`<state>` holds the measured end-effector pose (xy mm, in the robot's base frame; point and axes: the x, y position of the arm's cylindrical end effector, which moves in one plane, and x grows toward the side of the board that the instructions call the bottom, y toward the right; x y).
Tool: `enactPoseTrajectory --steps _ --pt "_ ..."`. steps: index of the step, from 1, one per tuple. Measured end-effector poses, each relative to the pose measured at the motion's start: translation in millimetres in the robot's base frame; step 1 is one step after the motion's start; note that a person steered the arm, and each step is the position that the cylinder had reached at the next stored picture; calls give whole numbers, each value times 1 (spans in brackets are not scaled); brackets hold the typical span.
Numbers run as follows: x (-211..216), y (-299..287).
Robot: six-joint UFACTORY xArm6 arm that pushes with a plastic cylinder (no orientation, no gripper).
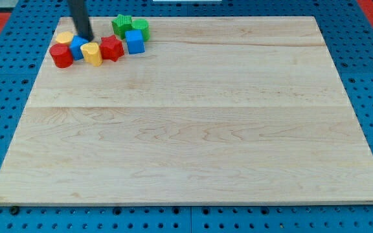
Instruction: Push the yellow hexagon into yellow heart towards bottom left
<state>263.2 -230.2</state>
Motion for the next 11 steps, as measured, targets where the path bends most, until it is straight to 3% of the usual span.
enactPoseTrajectory --steps 2,3,4,5,7,11 --pt "-48 49" --pt "-54 -34" --pt "-48 -75" --pt "-11 -65" --pt "37 -20" --pt "53 45"
